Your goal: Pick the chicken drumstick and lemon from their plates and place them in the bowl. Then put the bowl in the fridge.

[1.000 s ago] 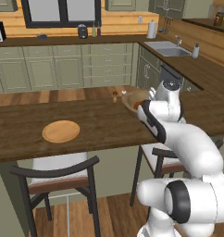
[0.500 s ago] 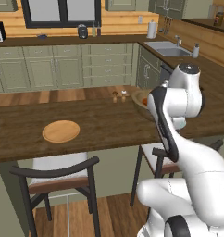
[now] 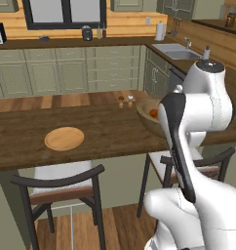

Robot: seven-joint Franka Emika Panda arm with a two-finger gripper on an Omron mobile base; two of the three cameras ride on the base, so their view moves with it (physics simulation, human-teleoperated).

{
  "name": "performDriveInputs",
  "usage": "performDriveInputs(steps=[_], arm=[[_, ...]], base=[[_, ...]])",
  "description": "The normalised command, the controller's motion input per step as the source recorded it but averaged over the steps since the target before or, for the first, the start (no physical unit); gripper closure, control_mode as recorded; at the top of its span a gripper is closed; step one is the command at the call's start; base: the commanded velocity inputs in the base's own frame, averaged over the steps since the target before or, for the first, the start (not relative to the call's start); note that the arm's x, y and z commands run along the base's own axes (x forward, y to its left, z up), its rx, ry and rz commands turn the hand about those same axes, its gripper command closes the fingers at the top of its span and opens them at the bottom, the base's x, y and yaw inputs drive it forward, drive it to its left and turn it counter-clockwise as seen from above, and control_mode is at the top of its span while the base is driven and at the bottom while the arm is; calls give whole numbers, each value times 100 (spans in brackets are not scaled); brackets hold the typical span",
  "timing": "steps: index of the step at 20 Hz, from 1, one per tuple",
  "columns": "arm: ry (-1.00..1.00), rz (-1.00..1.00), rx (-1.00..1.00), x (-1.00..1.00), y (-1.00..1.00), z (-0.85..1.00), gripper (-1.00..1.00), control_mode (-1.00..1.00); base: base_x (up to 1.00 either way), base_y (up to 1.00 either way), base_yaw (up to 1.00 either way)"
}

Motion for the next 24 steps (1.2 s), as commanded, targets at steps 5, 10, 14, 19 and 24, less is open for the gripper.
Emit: performDriveInputs(steps=[5,10,14,19,24], arm=[[0,25,-5,-88,-15,8,100,-100],[0,-5,-4,-51,-6,11,100,-100],[0,-18,-4,-2,-2,16,100,-100],[0,-12,-2,-1,-6,22,100,-100],[0,-1,0,0,-5,14,100,-100]], base=[[0,0,0],[0,0,0],[0,0,0],[0,0,0],[0,0,0]])
